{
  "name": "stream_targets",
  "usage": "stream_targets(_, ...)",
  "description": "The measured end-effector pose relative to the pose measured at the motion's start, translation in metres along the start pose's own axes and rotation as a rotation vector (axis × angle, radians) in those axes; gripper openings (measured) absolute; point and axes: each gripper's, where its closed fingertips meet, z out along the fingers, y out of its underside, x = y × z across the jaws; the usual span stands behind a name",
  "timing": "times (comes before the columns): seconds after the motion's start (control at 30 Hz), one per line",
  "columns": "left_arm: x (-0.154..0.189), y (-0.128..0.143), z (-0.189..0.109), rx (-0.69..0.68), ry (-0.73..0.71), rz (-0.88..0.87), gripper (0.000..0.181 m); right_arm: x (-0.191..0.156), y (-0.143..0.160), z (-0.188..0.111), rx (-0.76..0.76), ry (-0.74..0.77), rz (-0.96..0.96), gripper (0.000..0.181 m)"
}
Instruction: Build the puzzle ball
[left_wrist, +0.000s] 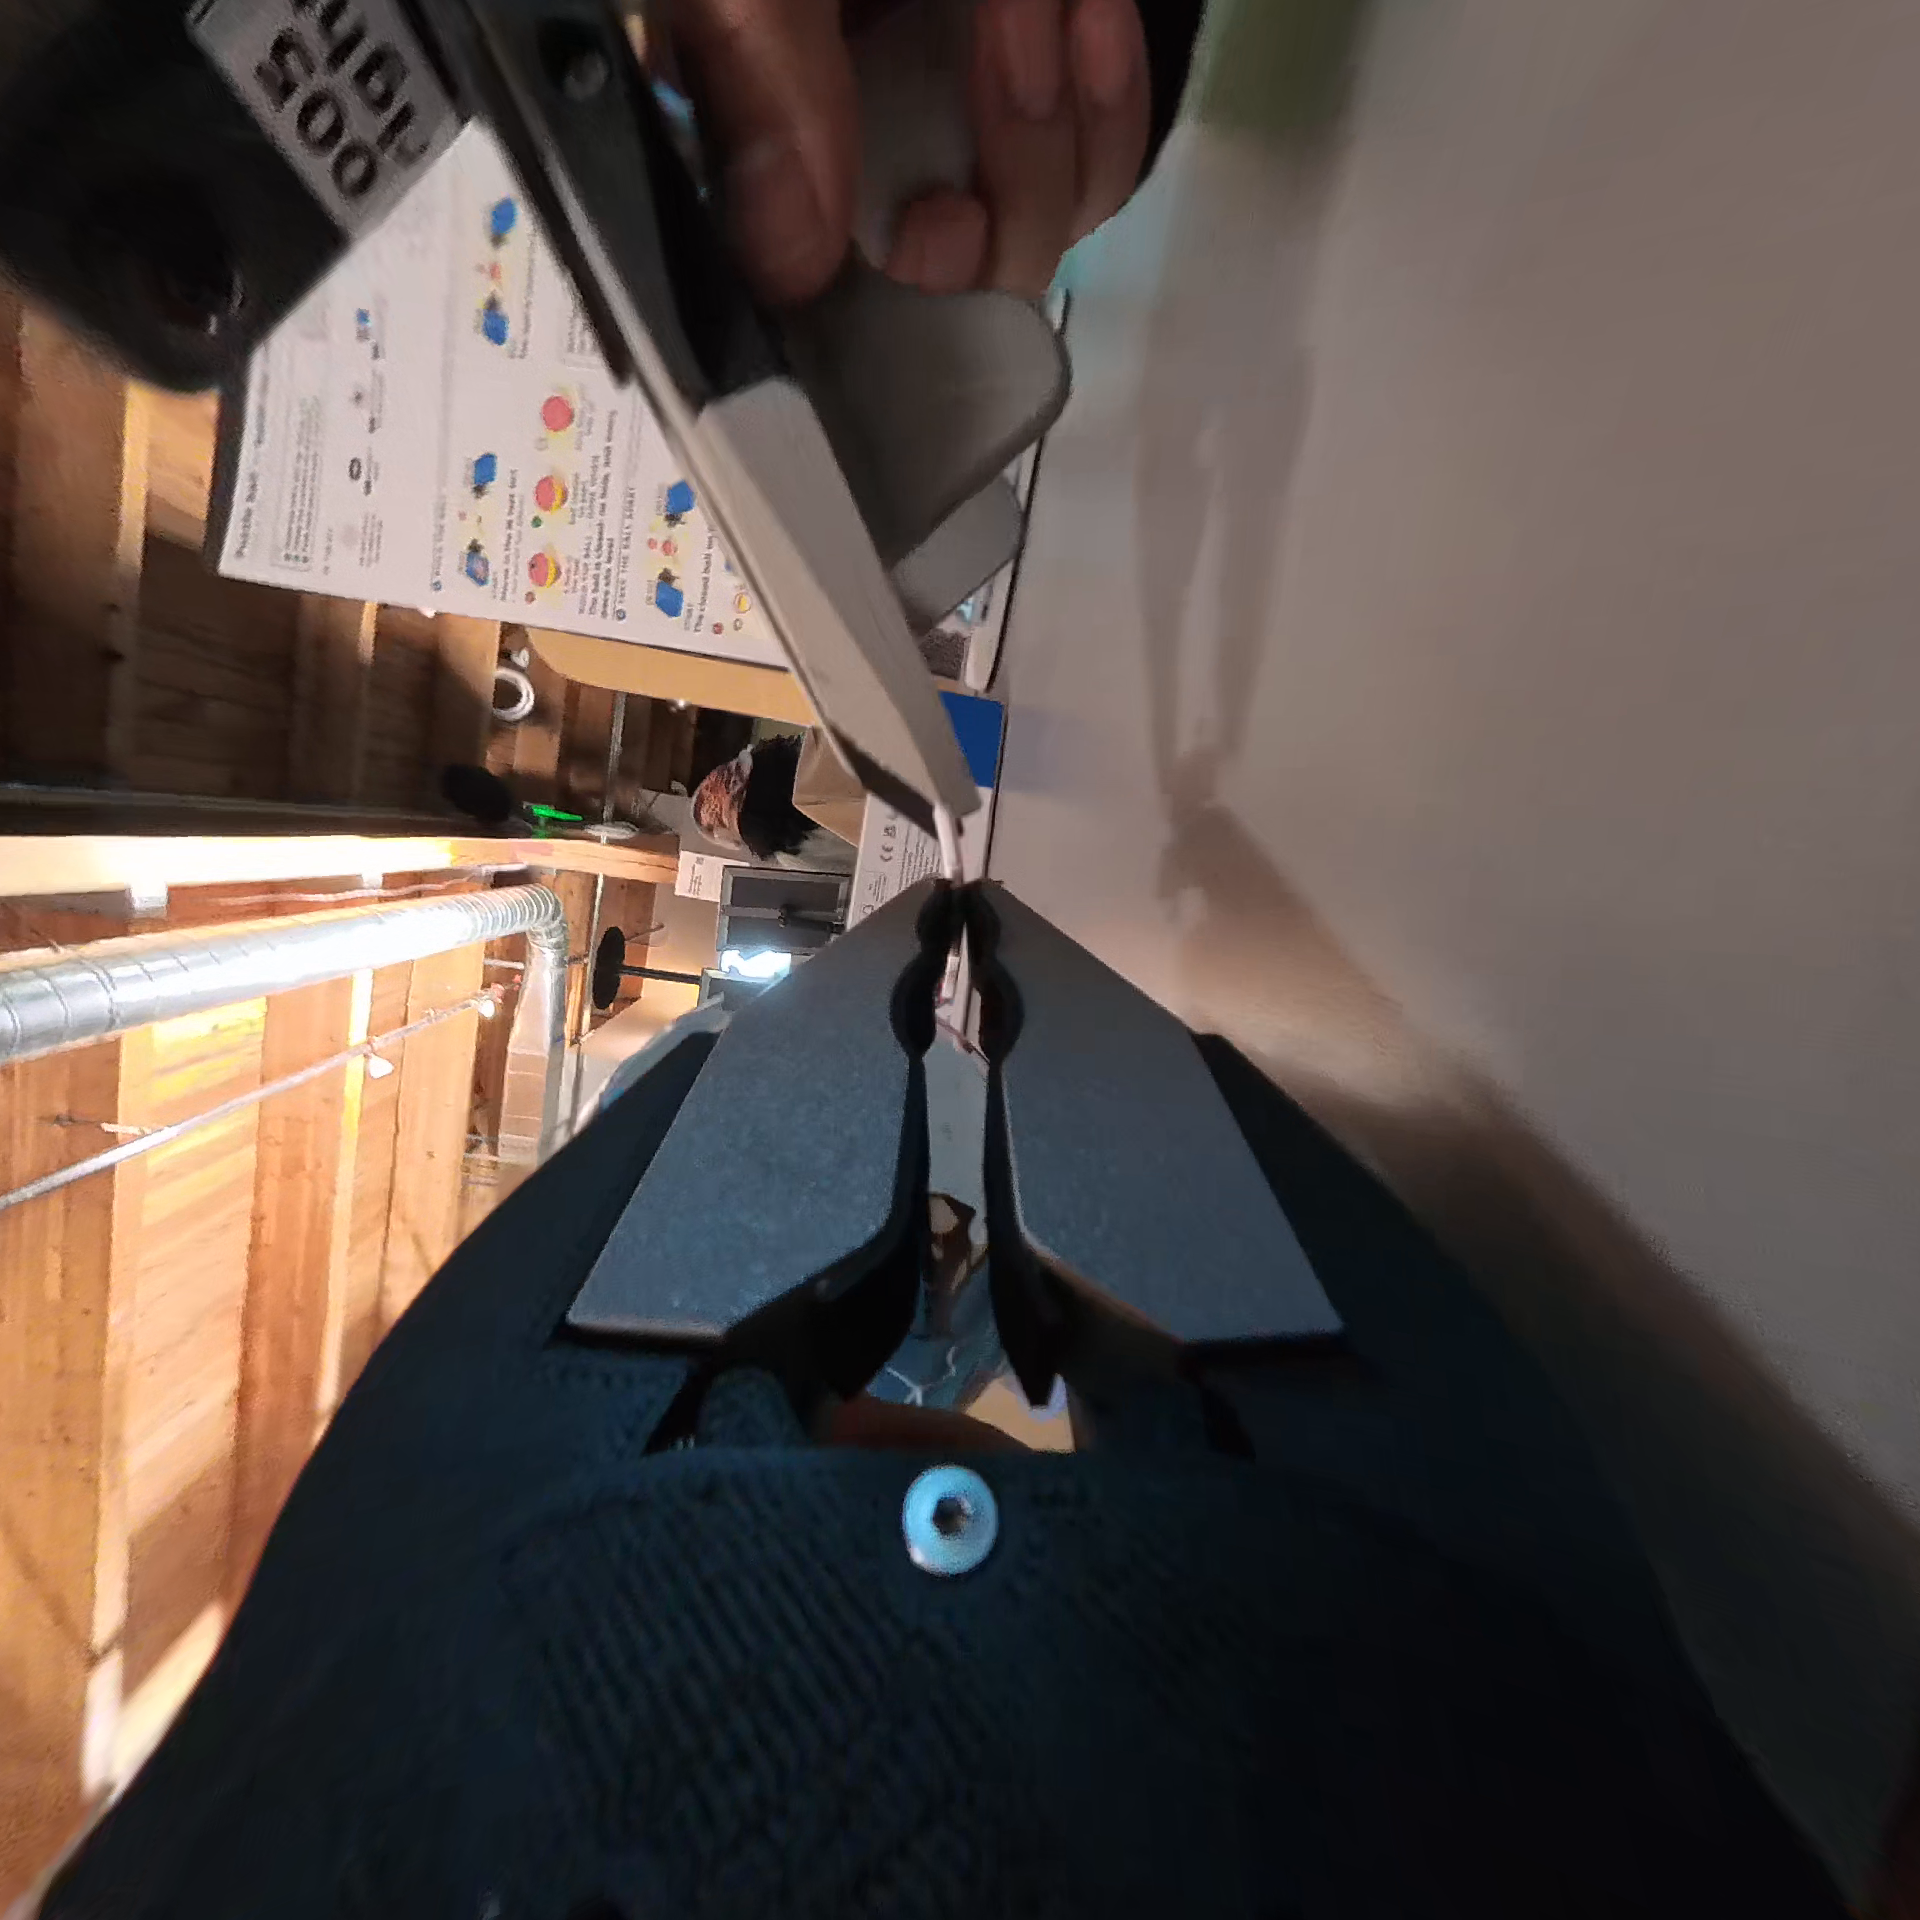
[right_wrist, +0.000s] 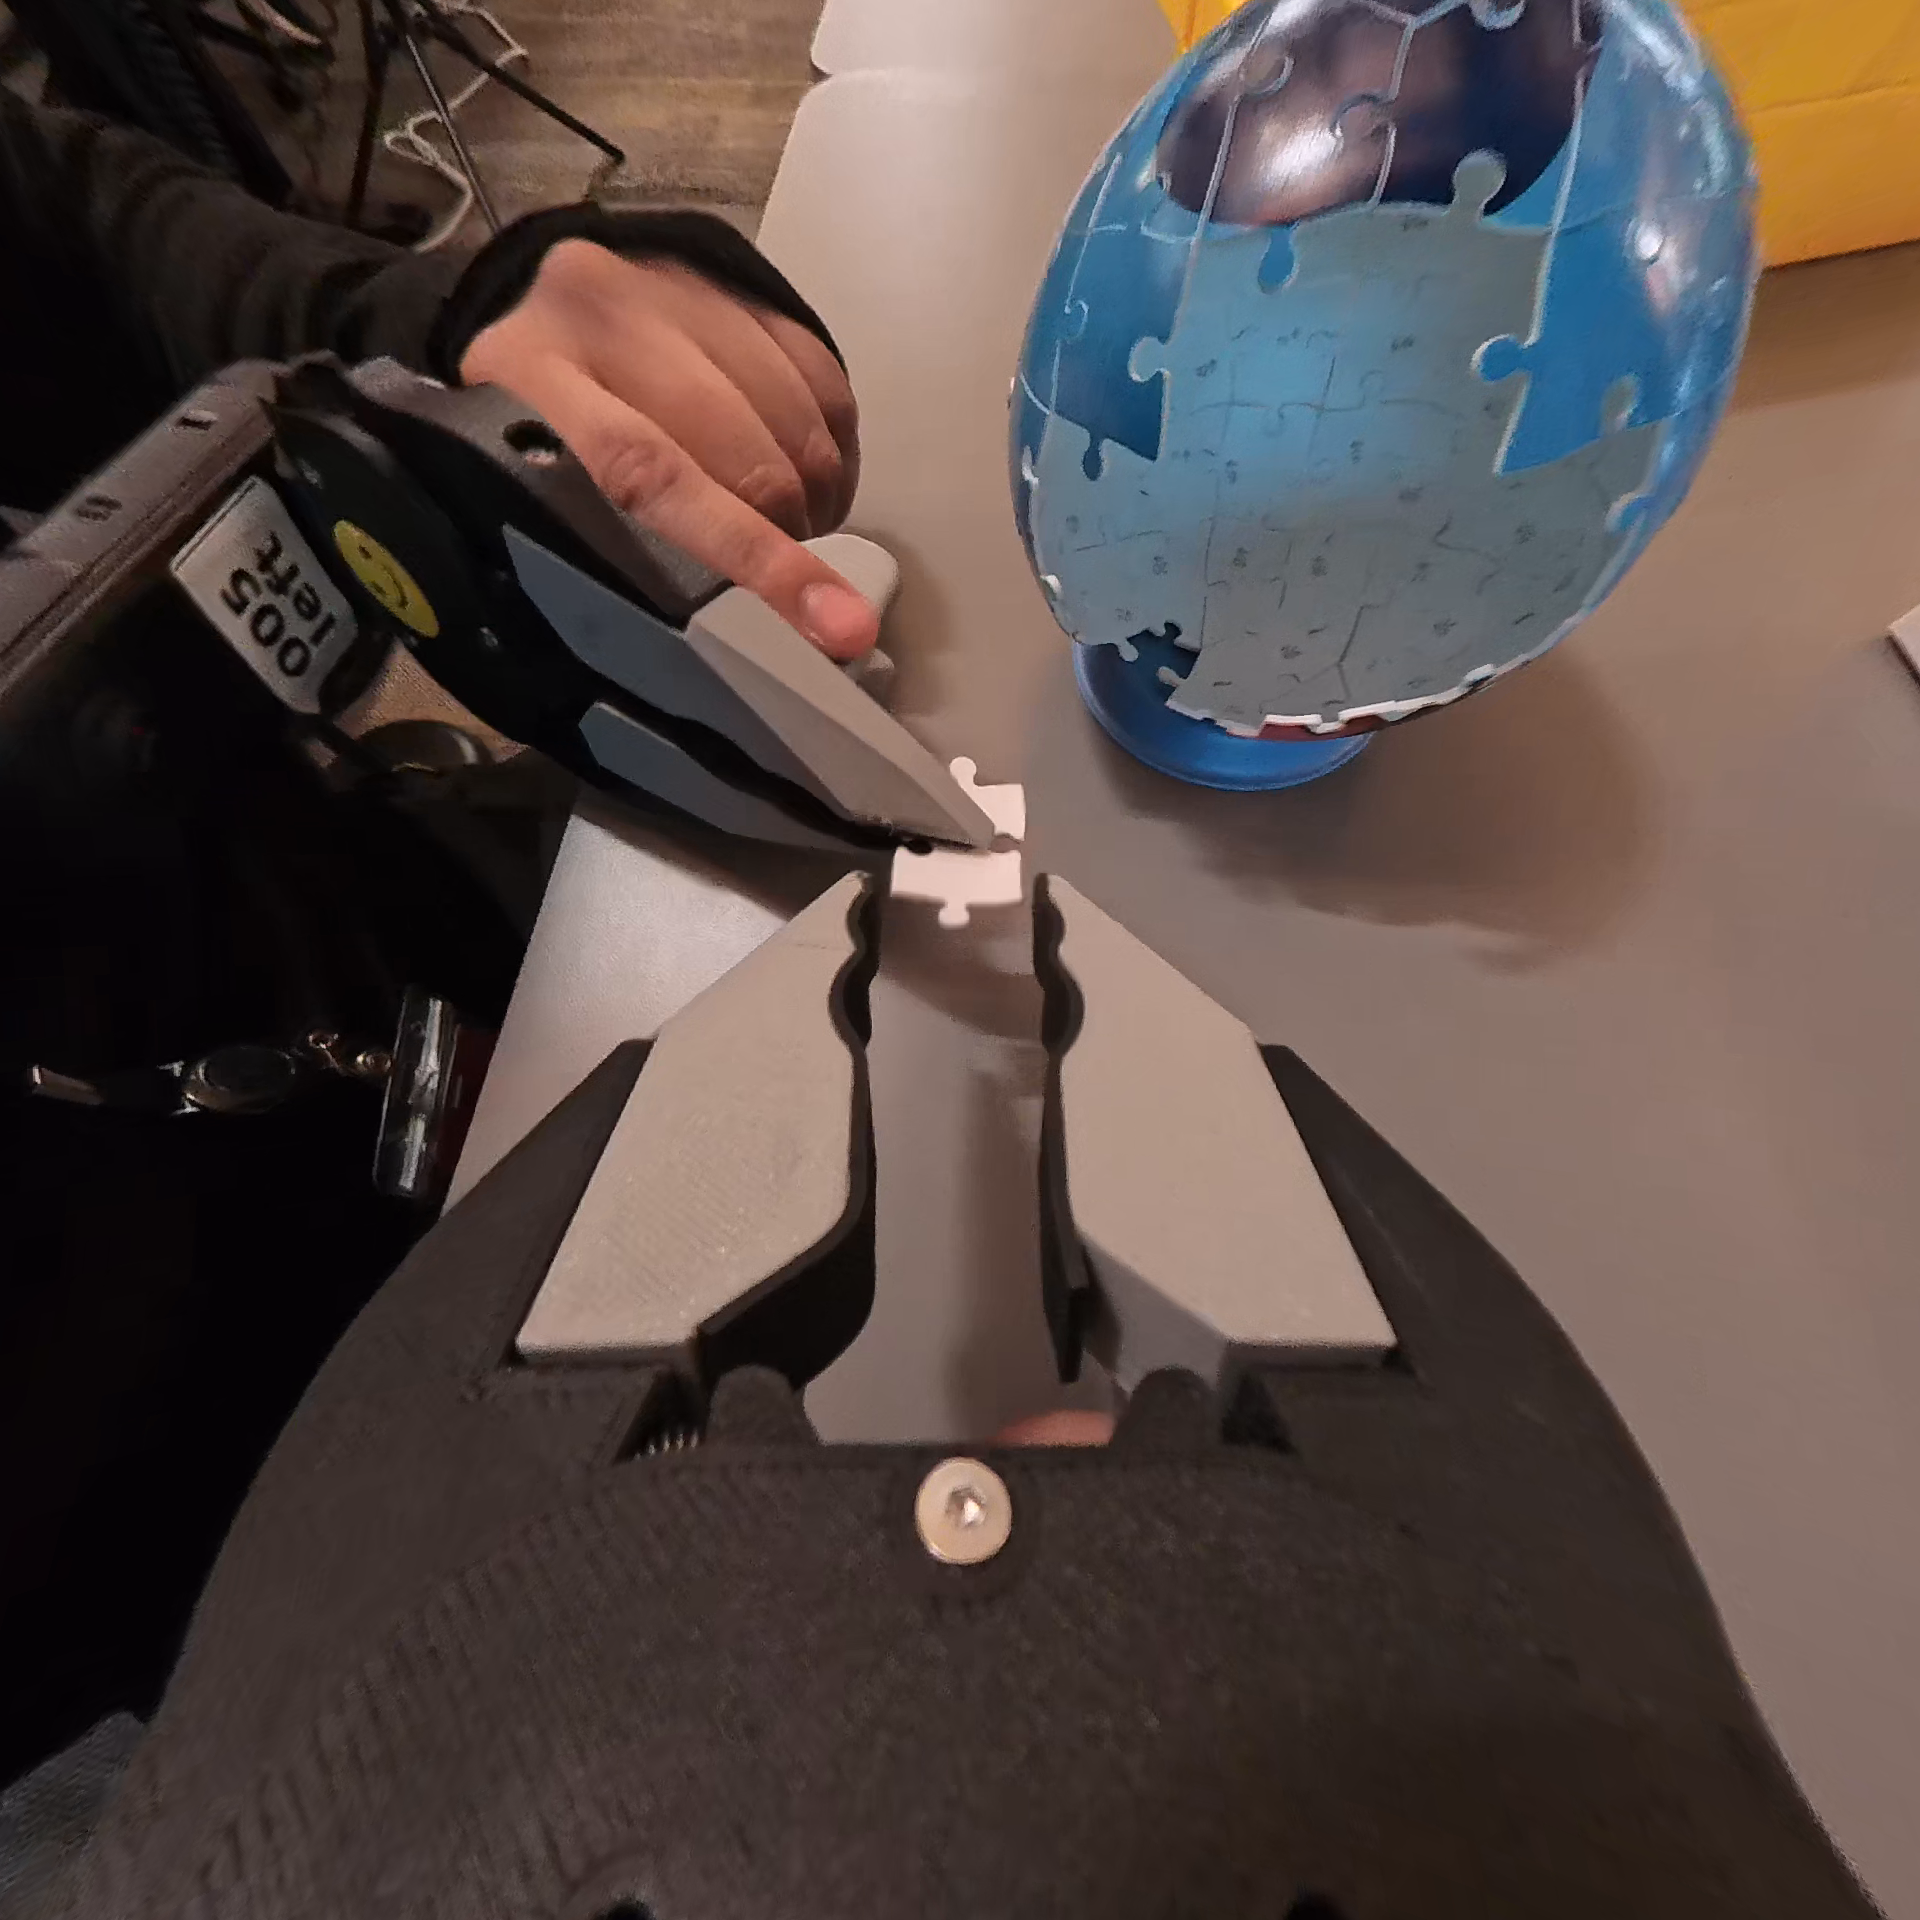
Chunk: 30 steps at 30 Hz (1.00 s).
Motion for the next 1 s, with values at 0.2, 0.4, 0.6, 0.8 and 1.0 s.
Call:
stream_targets(0.2,-0.019,0.007,0.000,0.012,-0.062,-0.169,0.000,0.010,0.001,-0.013,0.039,0.060,-0.051,0.036)
stream_targets(0.4,-0.020,0.000,-0.003,0.046,-0.110,-0.091,0.000,0.012,-0.012,-0.013,0.104,0.112,-0.102,0.032)
stream_targets(0.6,-0.013,-0.011,-0.009,0.137,-0.036,-0.161,0.000,-0.008,-0.021,-0.015,0.125,0.121,-0.344,0.029)
stream_targets(0.8,-0.020,-0.012,-0.012,0.189,0.014,-0.321,0.000,-0.017,-0.023,-0.012,0.078,0.152,-0.553,0.016)
stream_targets(1.0,-0.016,-0.012,-0.012,0.203,0.058,-0.349,0.000,-0.019,-0.023,-0.010,0.020,0.188,-0.704,0.002)
